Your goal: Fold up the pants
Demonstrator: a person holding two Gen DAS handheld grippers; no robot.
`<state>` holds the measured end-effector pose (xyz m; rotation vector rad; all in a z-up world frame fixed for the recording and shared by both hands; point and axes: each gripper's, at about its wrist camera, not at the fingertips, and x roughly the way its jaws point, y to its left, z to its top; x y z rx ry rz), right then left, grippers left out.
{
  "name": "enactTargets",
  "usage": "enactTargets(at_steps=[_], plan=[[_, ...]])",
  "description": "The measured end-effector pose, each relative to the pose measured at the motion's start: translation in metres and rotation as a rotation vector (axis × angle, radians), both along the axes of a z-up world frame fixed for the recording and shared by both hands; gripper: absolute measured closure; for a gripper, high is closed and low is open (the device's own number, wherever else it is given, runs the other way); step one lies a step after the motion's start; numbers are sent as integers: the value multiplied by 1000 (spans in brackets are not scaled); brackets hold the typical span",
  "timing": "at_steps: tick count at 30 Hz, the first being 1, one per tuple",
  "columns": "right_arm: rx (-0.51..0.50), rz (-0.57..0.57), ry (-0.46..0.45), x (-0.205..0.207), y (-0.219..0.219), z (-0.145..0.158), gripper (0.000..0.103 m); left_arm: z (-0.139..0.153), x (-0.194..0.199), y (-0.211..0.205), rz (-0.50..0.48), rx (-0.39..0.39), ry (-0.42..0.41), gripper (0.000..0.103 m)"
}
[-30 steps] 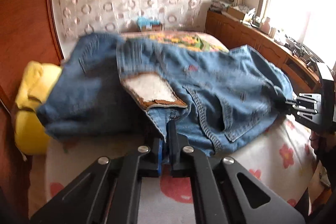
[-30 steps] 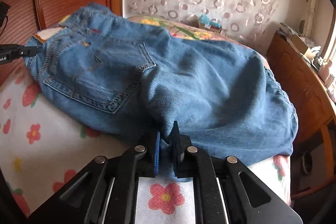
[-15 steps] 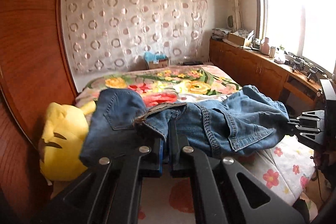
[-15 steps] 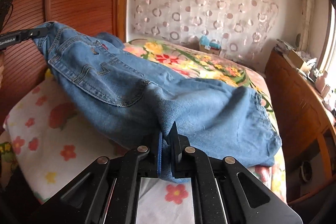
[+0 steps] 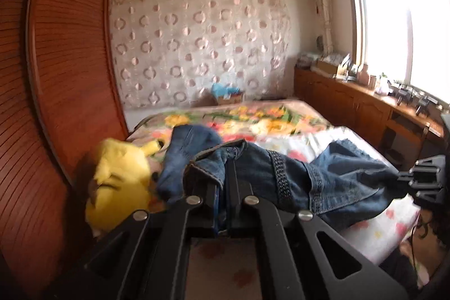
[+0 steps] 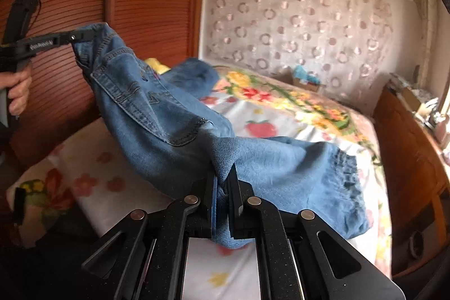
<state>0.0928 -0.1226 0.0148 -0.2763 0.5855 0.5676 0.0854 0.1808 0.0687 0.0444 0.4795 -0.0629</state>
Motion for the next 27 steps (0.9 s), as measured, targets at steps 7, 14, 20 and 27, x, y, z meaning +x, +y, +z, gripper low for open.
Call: enactTargets(at_steps=[7, 14, 20, 27], plan=[[50, 11, 141, 0, 10, -31, 86, -59, -27, 22, 10, -44, 156, 101], [78, -1, 158, -5, -10, -39, 57, -89, -48, 15, 14, -52, 230, 91], [93, -67, 149, 3, -34, -38, 56, -84, -57, 18, 62, -35, 206, 70], [98, -175, 138, 18, -70, -43, 53, -65, -48, 18, 30, -96, 141, 52]])
